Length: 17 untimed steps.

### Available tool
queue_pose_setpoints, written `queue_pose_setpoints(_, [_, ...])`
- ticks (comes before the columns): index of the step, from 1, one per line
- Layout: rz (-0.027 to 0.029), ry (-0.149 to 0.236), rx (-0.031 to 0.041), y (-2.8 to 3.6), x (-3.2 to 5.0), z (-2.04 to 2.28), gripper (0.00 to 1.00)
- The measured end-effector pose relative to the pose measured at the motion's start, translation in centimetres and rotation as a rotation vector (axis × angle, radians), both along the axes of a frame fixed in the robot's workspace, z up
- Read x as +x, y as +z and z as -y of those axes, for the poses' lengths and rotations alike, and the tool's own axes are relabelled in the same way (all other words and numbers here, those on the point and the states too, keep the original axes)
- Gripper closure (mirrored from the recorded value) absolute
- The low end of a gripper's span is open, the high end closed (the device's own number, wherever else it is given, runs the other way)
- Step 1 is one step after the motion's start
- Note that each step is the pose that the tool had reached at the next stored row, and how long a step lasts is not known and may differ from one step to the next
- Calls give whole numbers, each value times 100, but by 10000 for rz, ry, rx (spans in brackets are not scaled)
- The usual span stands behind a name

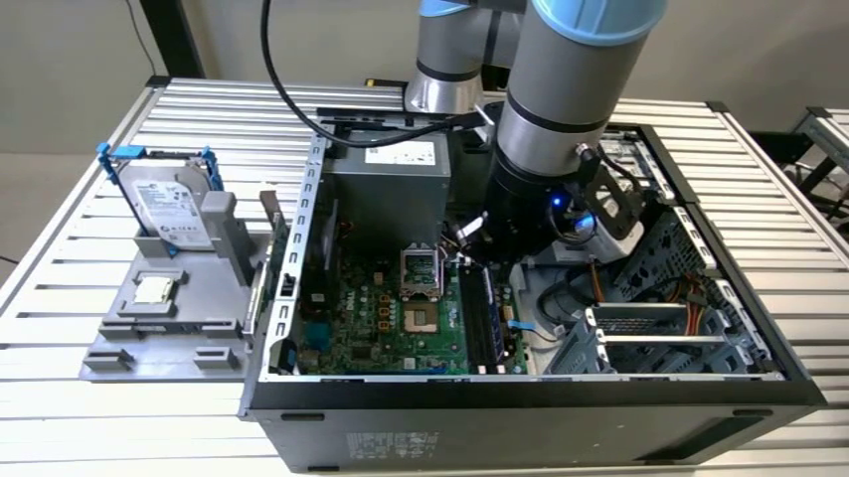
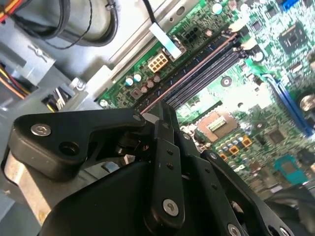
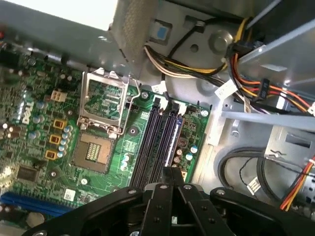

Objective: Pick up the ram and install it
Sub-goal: 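Insert the ram into the slot, then press down the ram until it locks into place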

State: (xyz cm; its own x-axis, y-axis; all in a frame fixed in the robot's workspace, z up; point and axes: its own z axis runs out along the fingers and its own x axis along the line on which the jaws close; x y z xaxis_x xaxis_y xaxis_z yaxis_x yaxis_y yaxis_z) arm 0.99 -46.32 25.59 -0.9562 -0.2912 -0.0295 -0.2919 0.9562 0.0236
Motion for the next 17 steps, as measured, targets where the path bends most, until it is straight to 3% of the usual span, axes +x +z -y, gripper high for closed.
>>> queue_pose_setpoints(17, [10,2893,0,0,0,0,100])
